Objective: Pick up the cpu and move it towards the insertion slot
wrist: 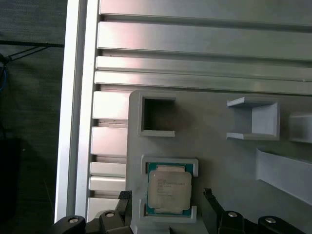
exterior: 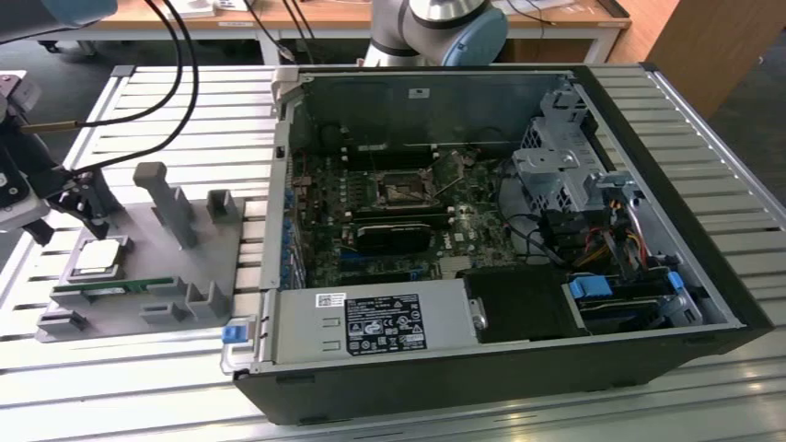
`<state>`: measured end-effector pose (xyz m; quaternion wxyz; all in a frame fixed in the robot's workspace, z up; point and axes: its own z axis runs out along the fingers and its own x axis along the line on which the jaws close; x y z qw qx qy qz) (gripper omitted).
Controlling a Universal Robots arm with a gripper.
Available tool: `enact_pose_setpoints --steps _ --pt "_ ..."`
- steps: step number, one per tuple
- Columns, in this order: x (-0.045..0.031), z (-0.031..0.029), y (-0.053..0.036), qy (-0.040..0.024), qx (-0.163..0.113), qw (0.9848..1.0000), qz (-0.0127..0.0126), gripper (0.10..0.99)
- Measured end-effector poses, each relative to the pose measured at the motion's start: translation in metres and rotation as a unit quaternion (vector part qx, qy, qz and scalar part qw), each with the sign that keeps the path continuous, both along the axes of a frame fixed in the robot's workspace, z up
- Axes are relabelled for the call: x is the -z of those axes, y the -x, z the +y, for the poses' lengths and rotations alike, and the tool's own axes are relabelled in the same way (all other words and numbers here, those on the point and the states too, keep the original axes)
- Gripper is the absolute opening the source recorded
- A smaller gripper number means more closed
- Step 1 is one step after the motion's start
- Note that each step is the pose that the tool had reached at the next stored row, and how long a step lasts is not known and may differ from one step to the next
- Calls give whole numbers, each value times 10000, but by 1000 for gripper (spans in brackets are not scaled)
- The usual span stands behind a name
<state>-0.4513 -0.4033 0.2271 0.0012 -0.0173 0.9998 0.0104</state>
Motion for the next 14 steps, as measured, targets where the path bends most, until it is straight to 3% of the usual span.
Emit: enact_pose_setpoints --steps 14 --pt "103 0 0 0 0 10000 0 671"
